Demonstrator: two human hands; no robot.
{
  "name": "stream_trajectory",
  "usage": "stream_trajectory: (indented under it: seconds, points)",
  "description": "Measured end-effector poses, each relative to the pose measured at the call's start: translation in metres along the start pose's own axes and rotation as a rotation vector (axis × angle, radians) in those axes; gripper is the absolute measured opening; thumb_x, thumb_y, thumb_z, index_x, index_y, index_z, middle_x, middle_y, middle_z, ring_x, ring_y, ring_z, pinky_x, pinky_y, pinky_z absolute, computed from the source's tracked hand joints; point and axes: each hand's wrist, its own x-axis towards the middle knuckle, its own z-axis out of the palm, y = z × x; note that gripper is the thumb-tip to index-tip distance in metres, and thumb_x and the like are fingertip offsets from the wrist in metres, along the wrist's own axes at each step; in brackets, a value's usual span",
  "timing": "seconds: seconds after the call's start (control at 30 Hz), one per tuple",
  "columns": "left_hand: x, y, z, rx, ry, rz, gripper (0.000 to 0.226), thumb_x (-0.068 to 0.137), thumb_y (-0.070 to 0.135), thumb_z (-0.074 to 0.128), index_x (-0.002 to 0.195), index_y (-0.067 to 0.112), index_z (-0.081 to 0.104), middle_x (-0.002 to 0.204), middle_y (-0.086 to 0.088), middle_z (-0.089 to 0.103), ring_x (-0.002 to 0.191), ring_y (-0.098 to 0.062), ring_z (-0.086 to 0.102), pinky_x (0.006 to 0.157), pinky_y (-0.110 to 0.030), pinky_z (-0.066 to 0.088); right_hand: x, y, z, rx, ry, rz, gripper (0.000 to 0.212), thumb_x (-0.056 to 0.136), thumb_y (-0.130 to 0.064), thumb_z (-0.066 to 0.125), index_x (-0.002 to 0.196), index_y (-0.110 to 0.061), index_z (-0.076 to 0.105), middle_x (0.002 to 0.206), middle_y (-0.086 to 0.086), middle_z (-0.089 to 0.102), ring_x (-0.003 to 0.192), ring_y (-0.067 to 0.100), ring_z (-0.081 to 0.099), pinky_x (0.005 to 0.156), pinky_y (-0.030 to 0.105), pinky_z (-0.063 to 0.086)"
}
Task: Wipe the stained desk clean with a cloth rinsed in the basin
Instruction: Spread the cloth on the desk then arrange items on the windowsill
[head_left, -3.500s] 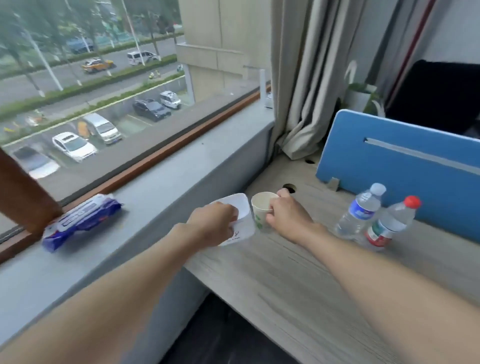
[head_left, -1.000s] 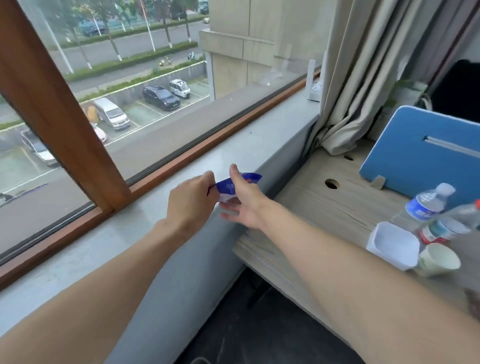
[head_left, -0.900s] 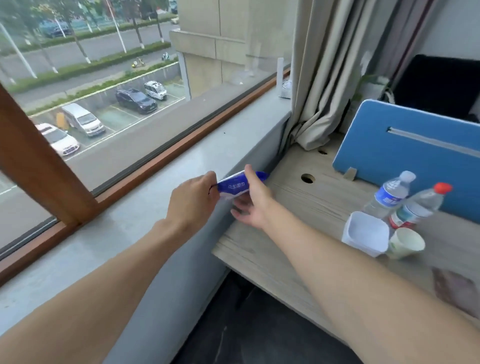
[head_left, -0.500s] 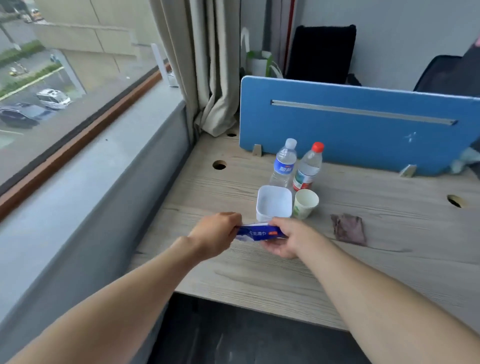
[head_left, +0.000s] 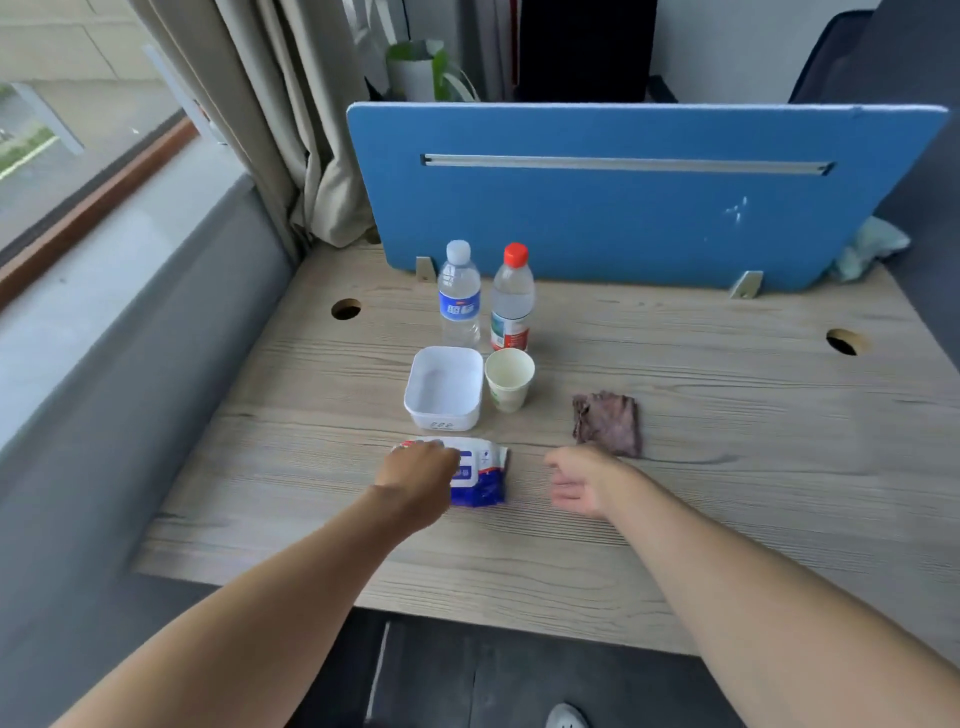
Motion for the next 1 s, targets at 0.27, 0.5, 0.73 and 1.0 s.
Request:
stream_trajectory:
  seconds: [0.27,0.5,0.73,1.0]
  points:
    - [0.068,0.114,-0.015,-0.681,-0.036,-0.063,0.033,0.093,0.014,0.056,0.124,0.016,0.063,0.127,-0.007,0.061,0.116,-0.024,0.057,0.095,-0.027,0.045,0.032,-0.017,-0.073,-0.030,0.239,-0.138,0.052,0.090,-0.005,0.061,0.140,-0.003,0.049,0.140,0.016,0.054,0.127,0.033,0.052,0.104,0.042,0.047]
    - [0.128,0.149,-0.005,-1.069,-0.133,-0.278,0.039,0.094,0.015,0.057,0.131,0.010,0.047,0.092,-0.006,0.060,0.072,-0.016,0.055,0.059,-0.023,0.044,0.068,-0.025,-0.109,0.007,0.265,-0.075,0.048,0.092,-0.010,0.065,0.135,0.003,0.047,0.140,0.019,0.052,0.128,0.032,0.051,0.107,0.044,0.045]
    - [0.171,0.161,-0.001,-1.213,-0.160,-0.436,0.016,0.090,0.013,0.068,0.100,0.009,0.055,0.080,-0.004,0.059,0.075,-0.020,0.057,0.063,-0.029,0.049,0.100,-0.040,-0.103,-0.007,0.234,-0.023,0.021,0.093,-0.006,0.065,0.111,0.000,0.056,0.089,0.007,0.055,0.072,0.015,0.051,0.065,0.028,0.052]
    - [0.188,0.184,-0.014,-1.261,-0.327,-0.584,0.032,0.086,0.028,0.076,0.084,0.002,0.058,0.067,-0.008,0.052,0.055,-0.017,0.041,0.048,-0.024,0.032,0.102,-0.051,-0.126,0.107,0.173,-0.046,0.017,0.096,-0.018,0.066,0.104,-0.003,0.061,0.105,0.012,0.068,0.096,0.025,0.065,0.070,0.036,0.058]
